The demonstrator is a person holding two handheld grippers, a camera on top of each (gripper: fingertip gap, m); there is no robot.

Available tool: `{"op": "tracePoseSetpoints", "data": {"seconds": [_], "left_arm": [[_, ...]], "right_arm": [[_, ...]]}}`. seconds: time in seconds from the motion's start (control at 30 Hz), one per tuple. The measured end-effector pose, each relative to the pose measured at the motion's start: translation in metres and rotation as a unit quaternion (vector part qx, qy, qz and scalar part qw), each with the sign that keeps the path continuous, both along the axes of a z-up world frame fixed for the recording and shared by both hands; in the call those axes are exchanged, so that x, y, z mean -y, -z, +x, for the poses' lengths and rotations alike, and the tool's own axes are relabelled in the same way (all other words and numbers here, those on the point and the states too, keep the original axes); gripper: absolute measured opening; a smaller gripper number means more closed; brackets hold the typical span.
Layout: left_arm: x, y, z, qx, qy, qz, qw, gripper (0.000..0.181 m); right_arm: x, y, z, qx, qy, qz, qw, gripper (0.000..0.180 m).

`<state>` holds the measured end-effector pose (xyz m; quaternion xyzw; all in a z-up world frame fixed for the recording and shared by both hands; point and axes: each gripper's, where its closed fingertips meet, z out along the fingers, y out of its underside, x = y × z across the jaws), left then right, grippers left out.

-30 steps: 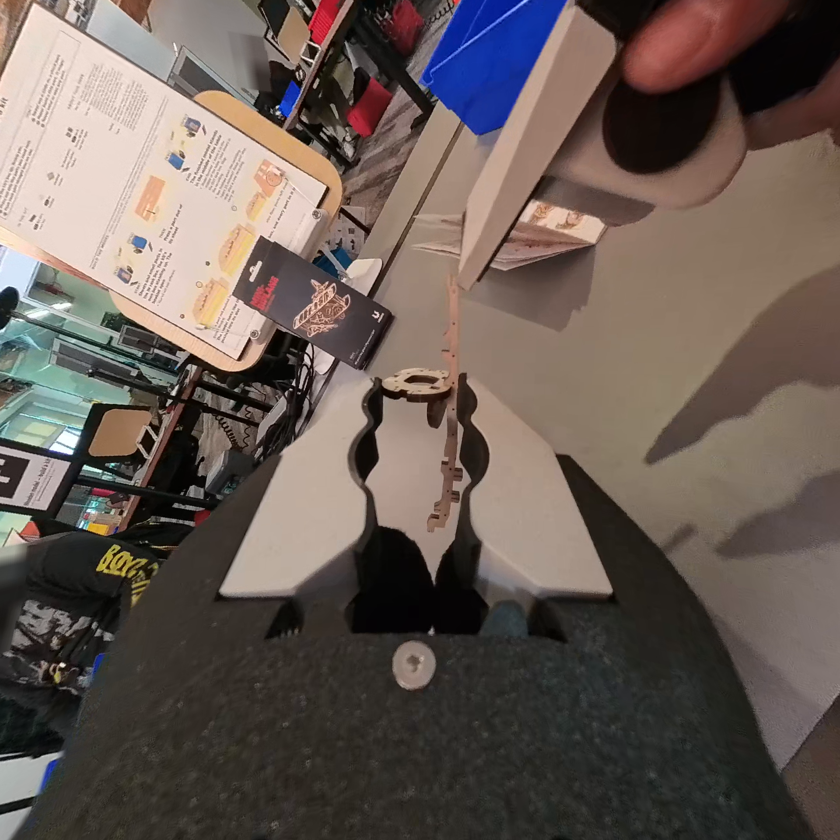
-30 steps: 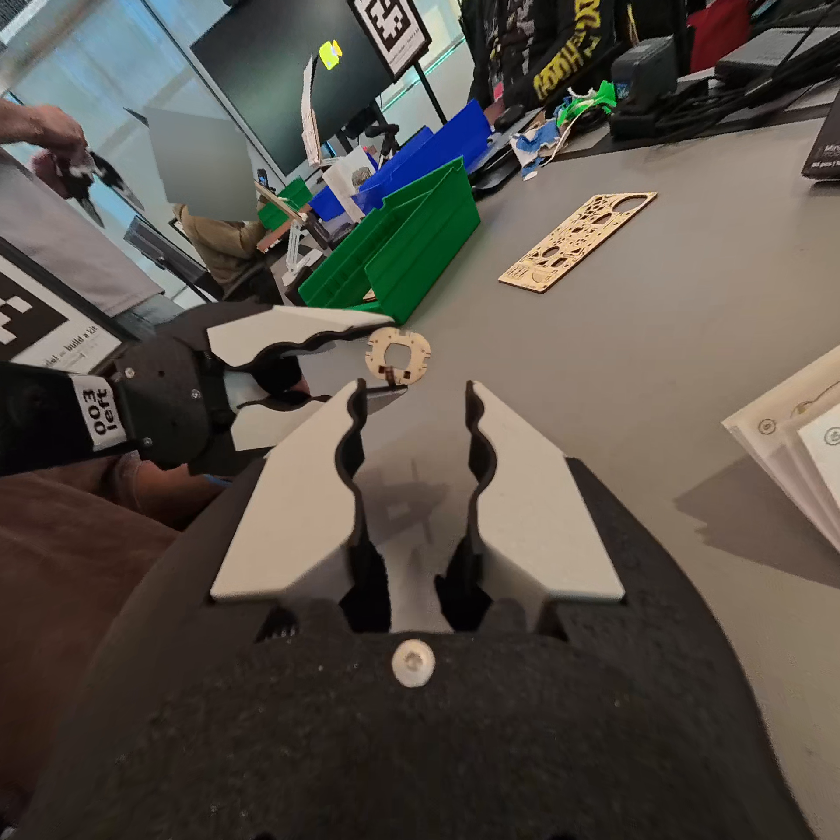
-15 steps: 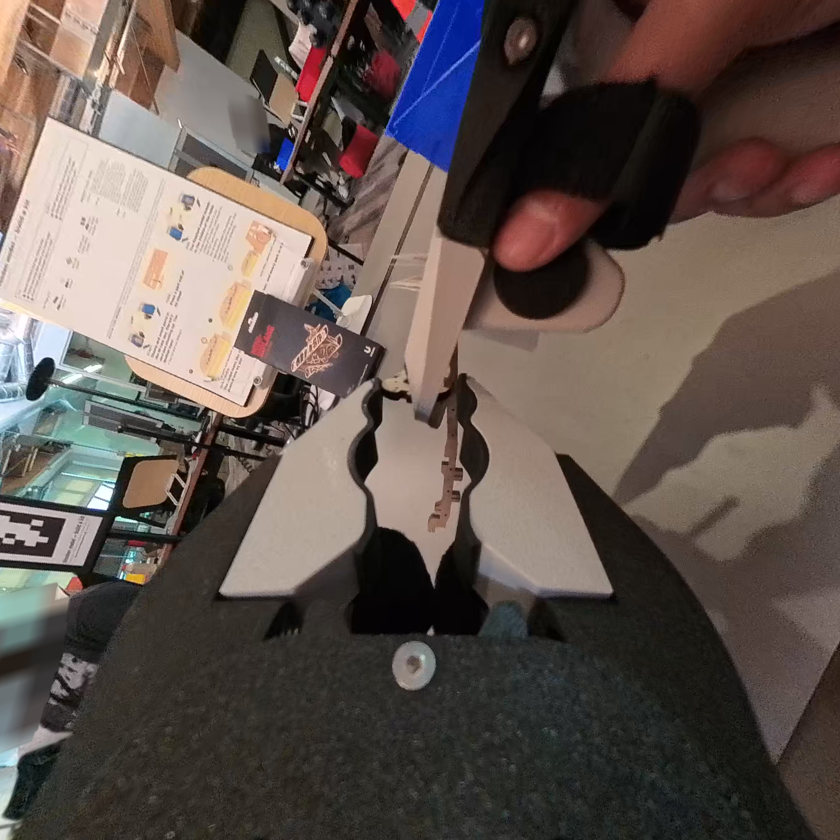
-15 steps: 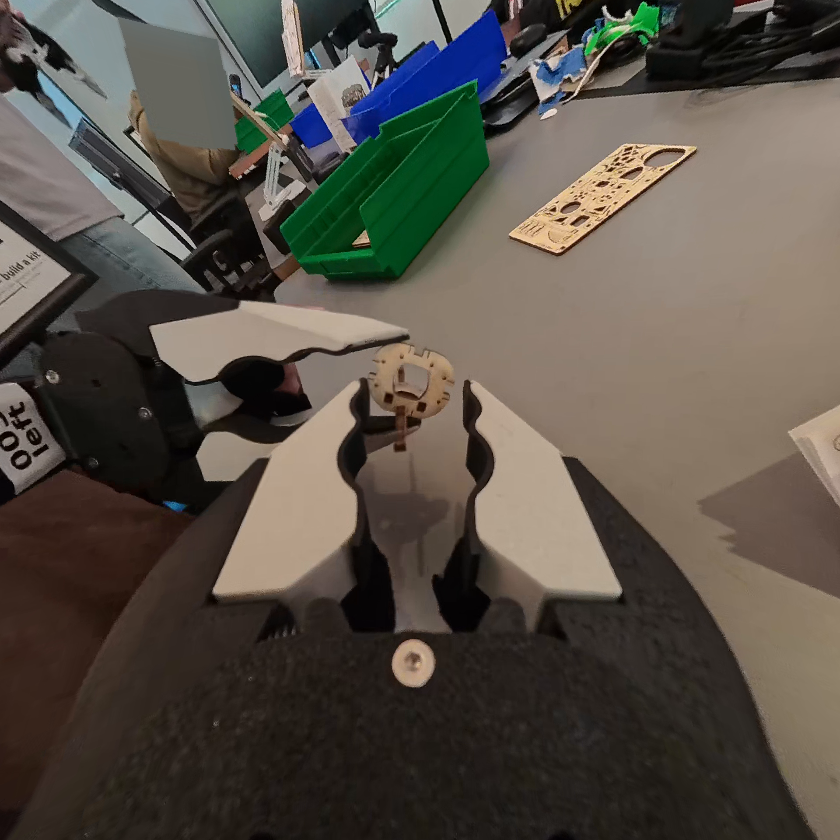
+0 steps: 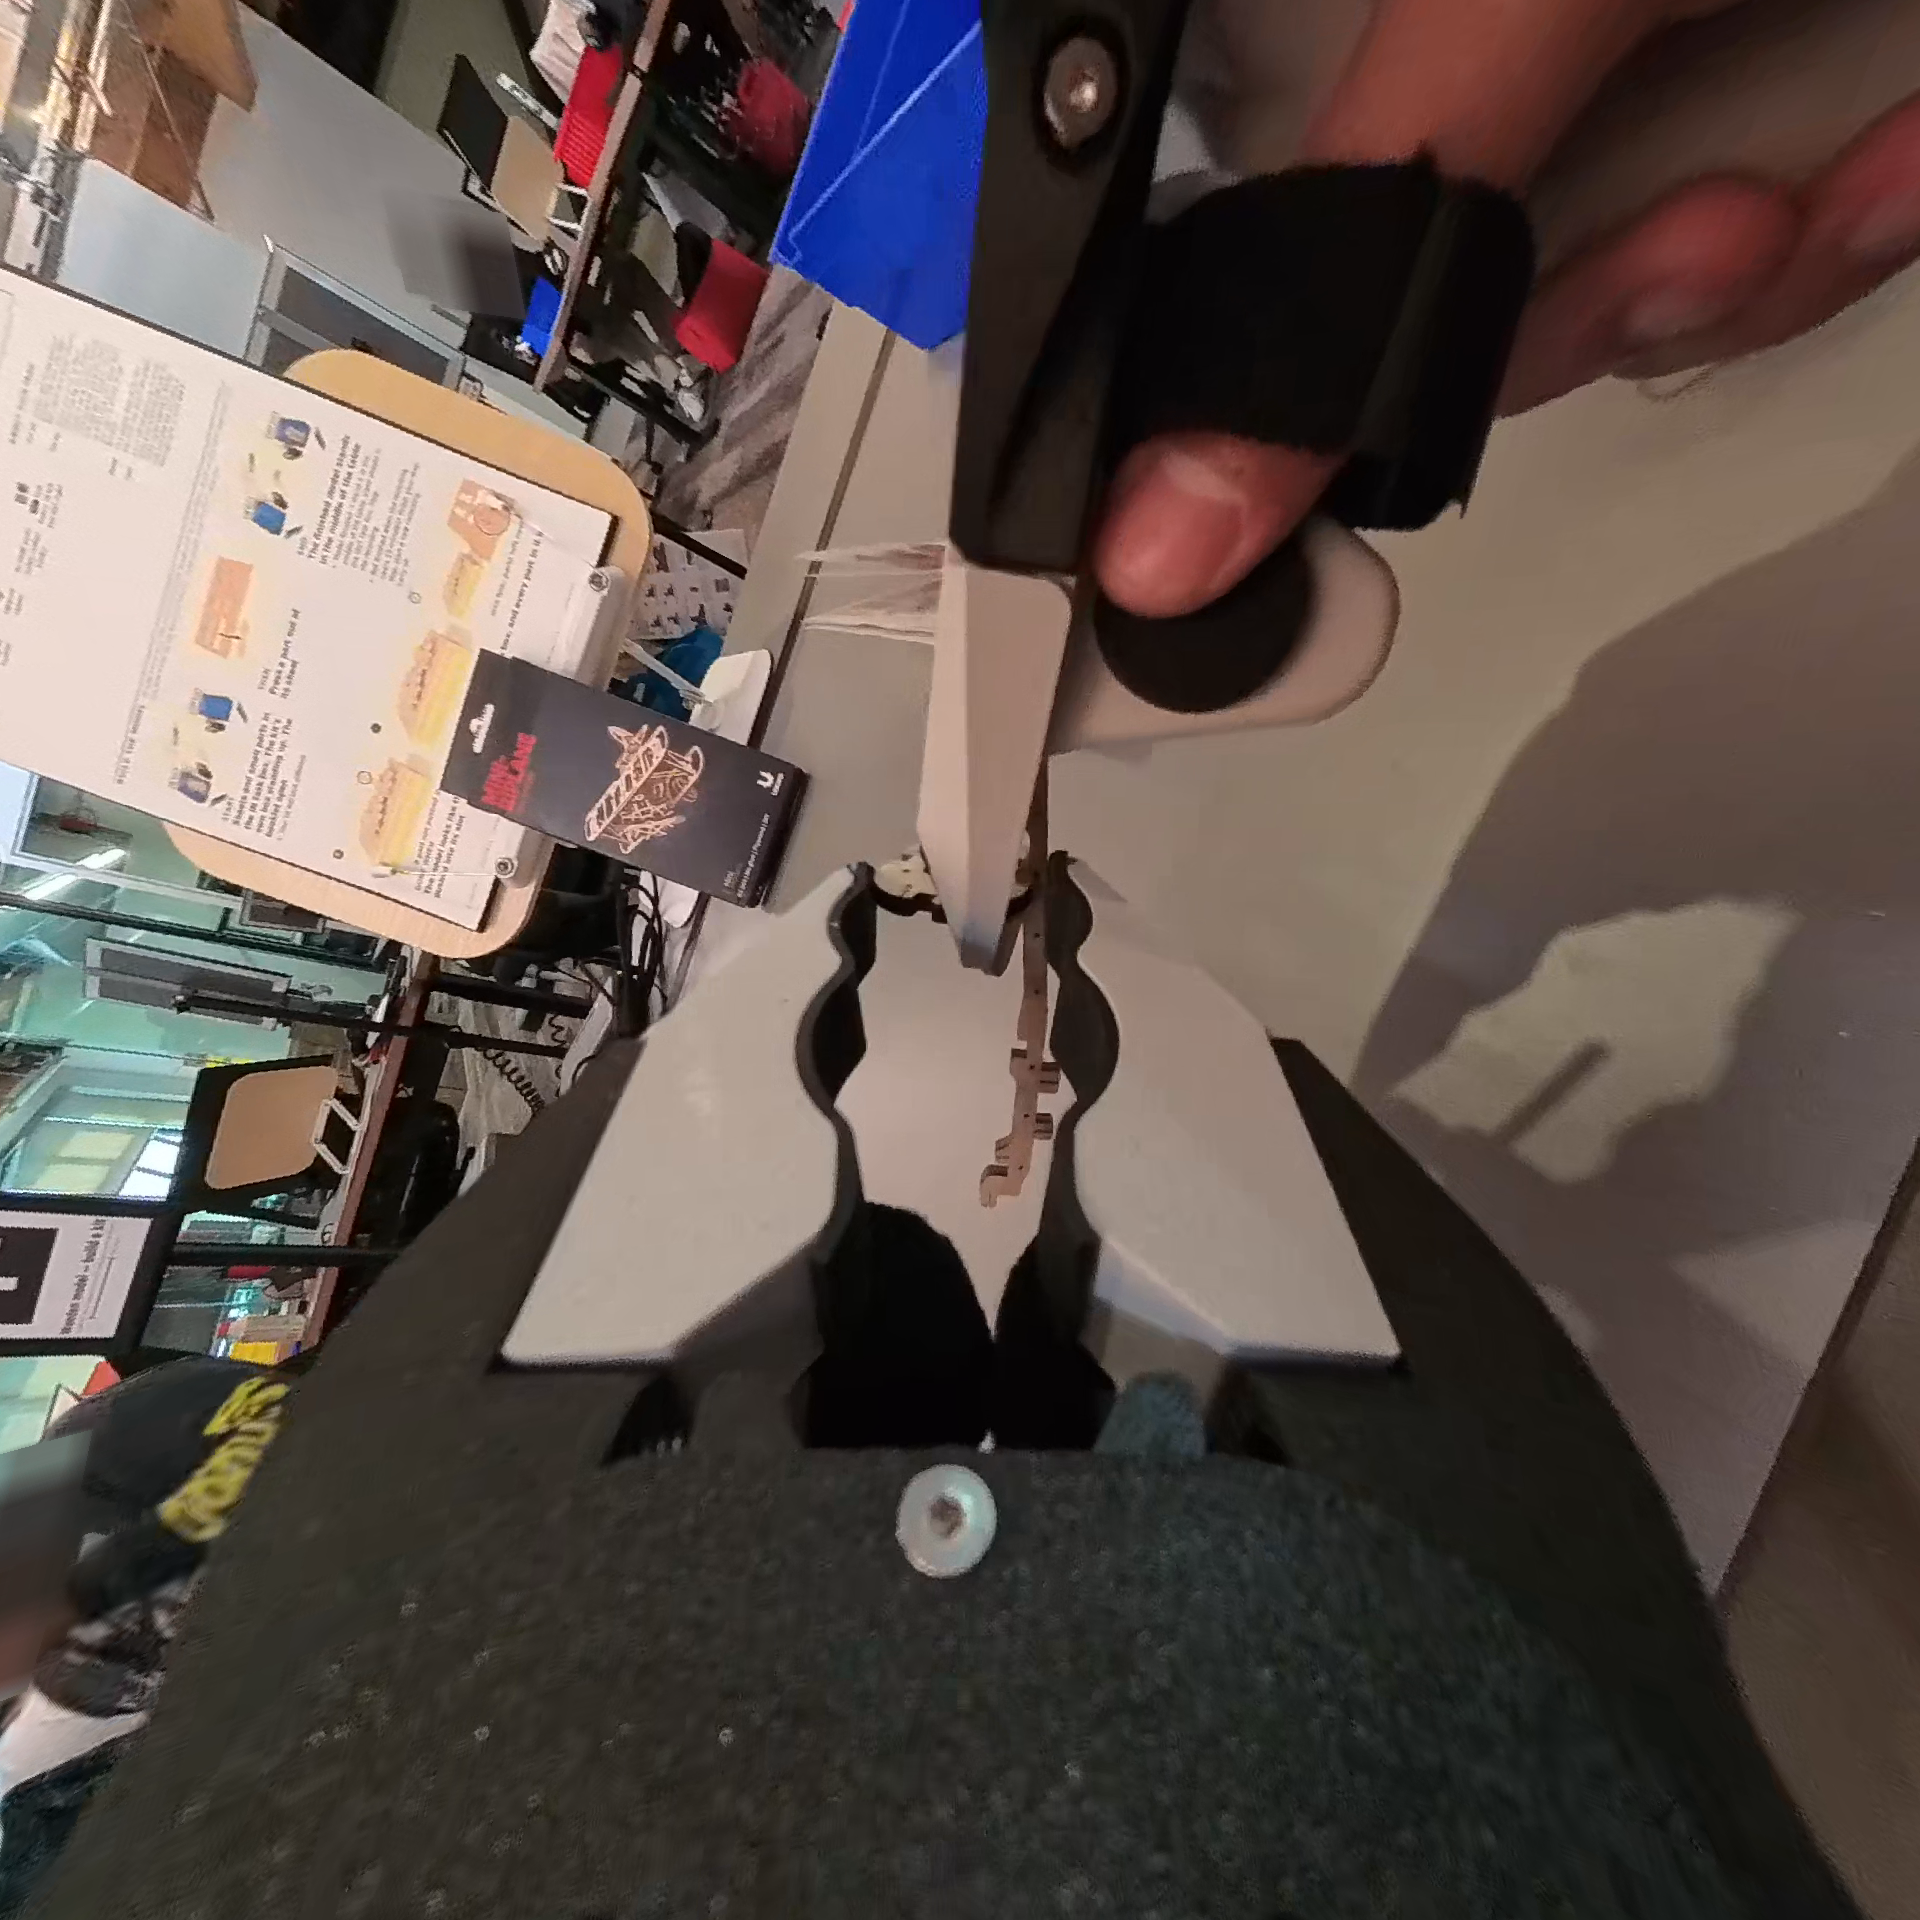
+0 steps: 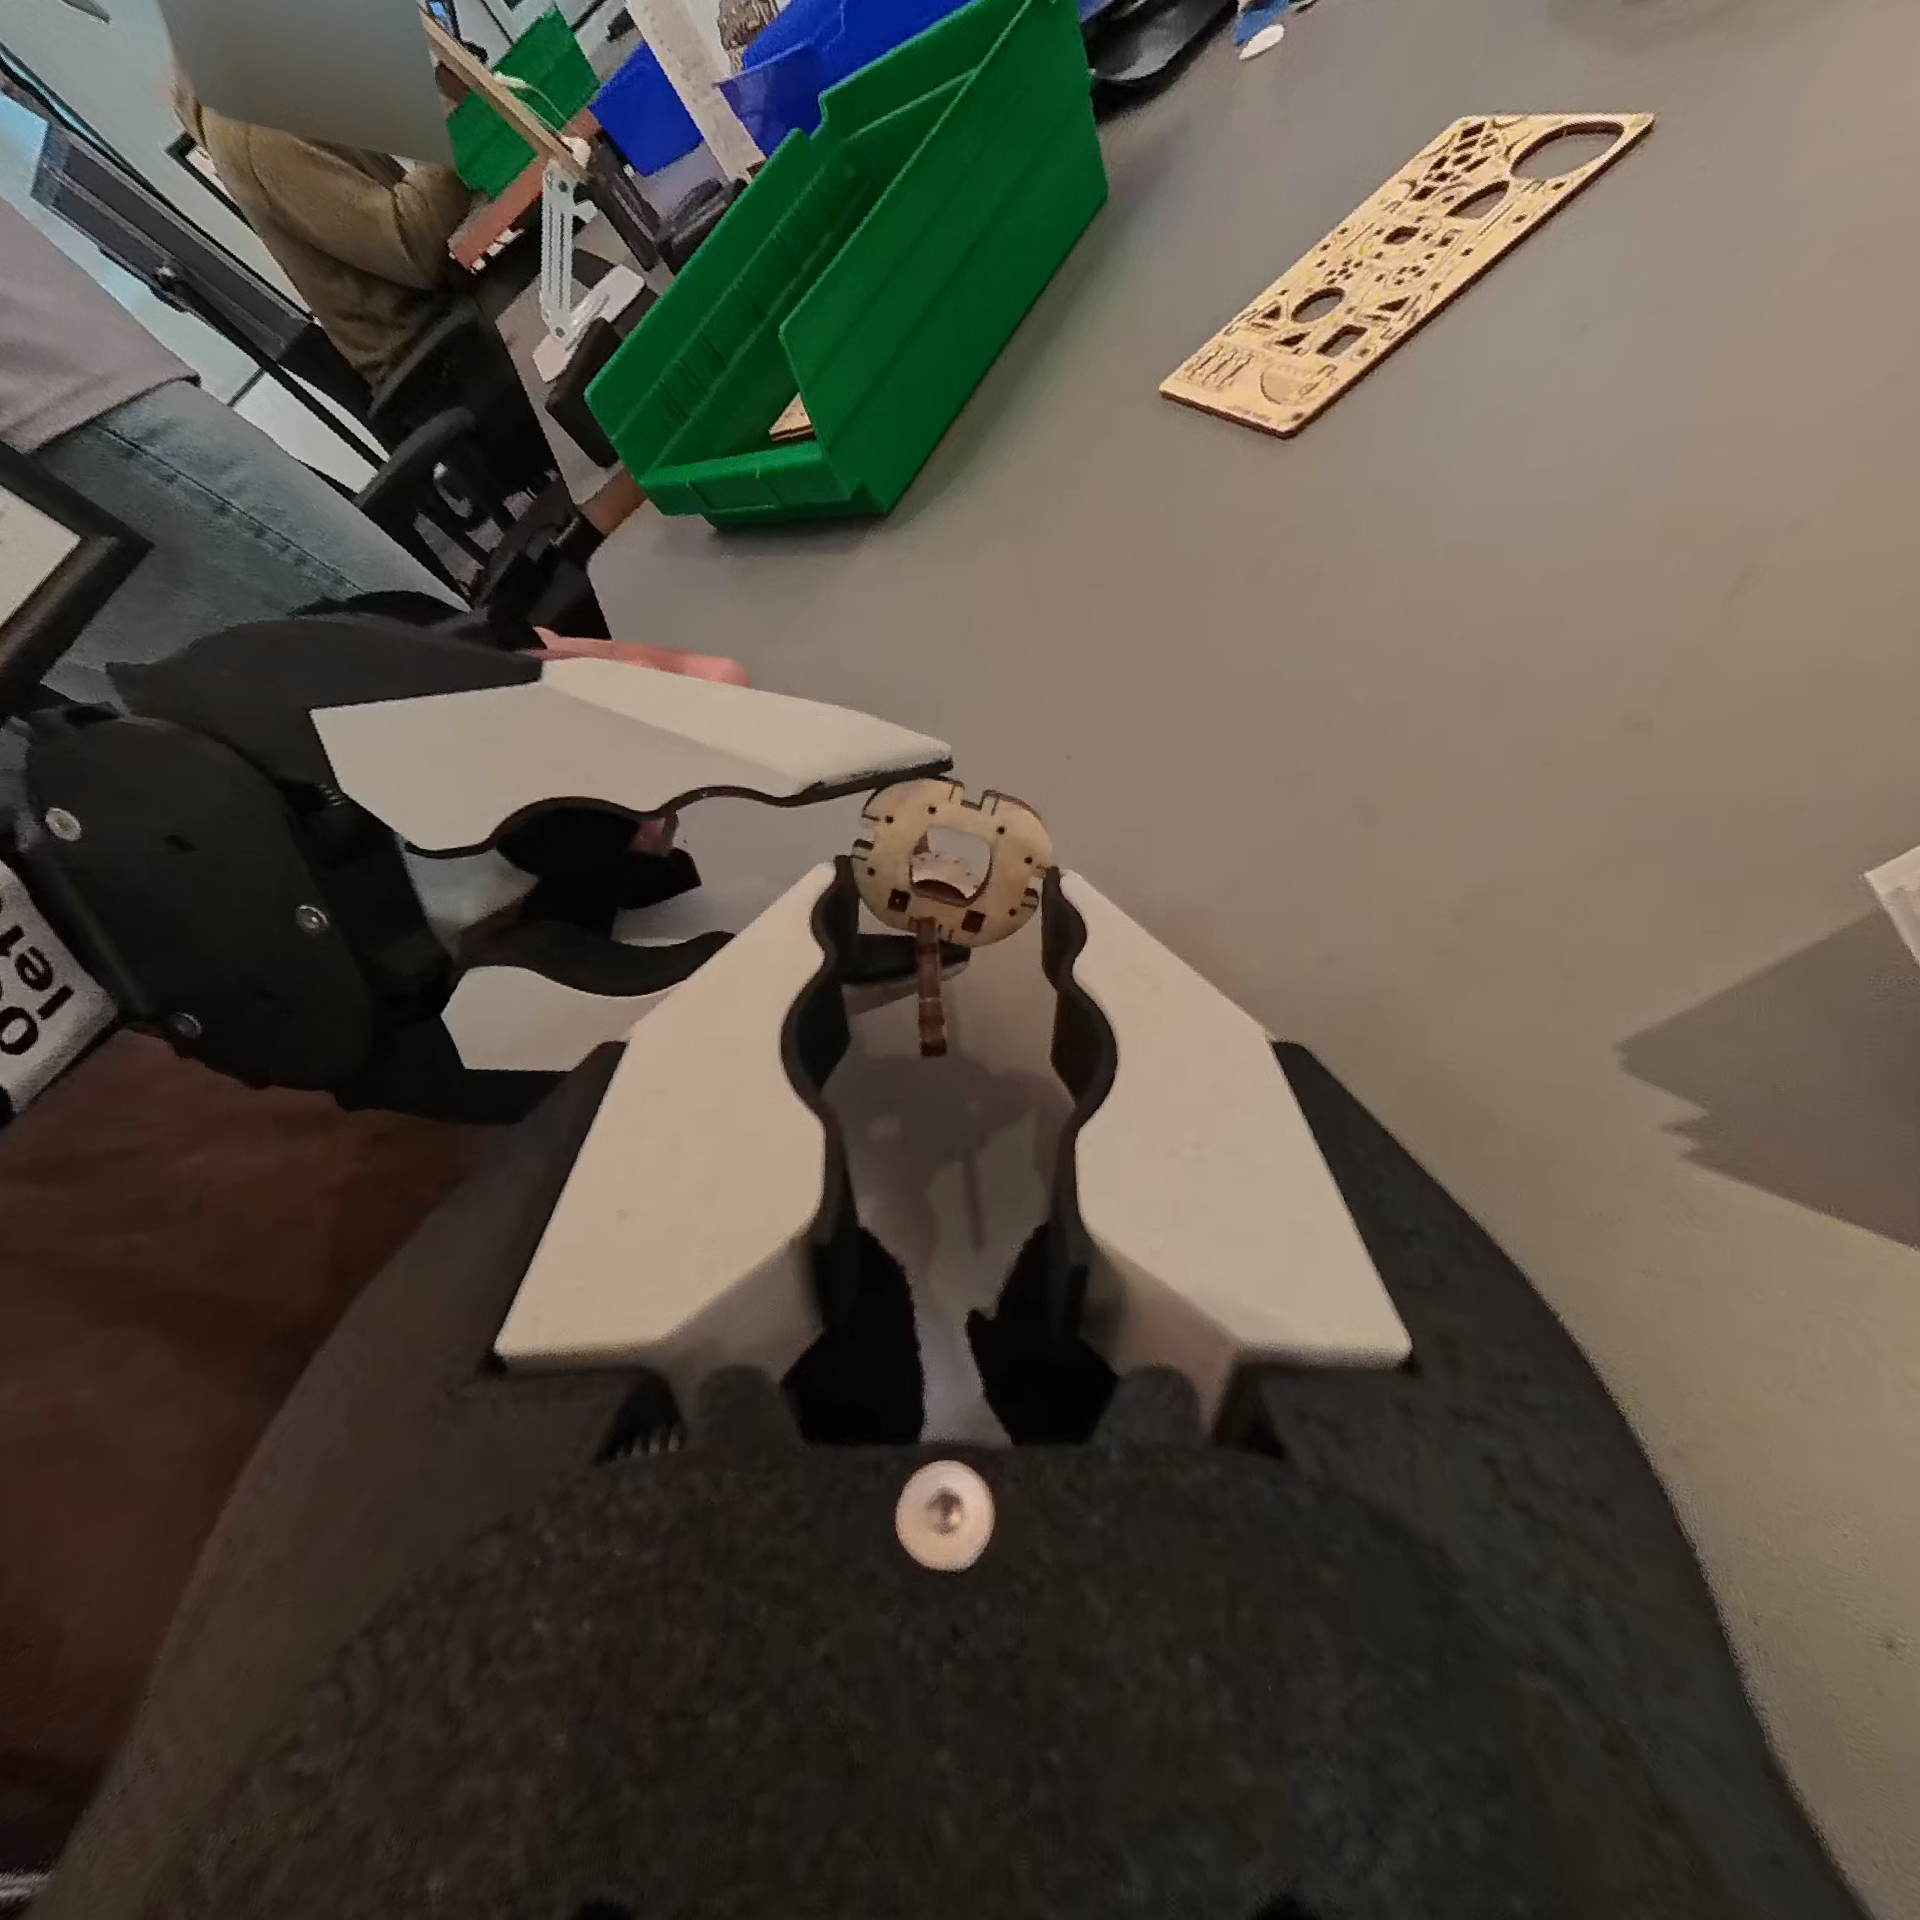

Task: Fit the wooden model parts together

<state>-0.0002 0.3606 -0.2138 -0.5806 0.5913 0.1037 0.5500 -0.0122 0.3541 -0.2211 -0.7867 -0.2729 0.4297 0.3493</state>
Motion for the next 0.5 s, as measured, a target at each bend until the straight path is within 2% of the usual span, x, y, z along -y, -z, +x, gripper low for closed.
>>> {"op": "tracePoseSetpoints", "data": {"seconds": [0.13,0.23,0.3,0.4,0.5], "left_arm": [[-0.003,-0.012,-0.003,0.020,-0.006,0.008,1.000,0.030],[-0.014,-0.007,-0.015,0.026,-0.023,-0.003,0.999,0.030],[-0.021,-0.006,-0.017,0.029,-0.030,-0.012,0.999,0.031],[-0.027,-0.006,-0.004,0.042,-0.030,-0.029,0.998,0.030],[-0.031,-0.003,0.017,0.048,-0.018,-0.050,0.997,0.031]], "right_arm": [[-0.001,-0.023,0.013,-0.024,-0.018,0.059,0.998,0.035],[-0.014,-0.044,0.053,-0.043,0.021,0.111,0.993,0.039],[-0.028,-0.031,0.095,0.007,0.085,0.121,0.989,0.038],[-0.031,-0.019,0.143,-0.001,0.199,0.119,0.973,0.034],[-0.017,0.007,0.164,0.012,0.238,0.094,0.967,0.034]]}}
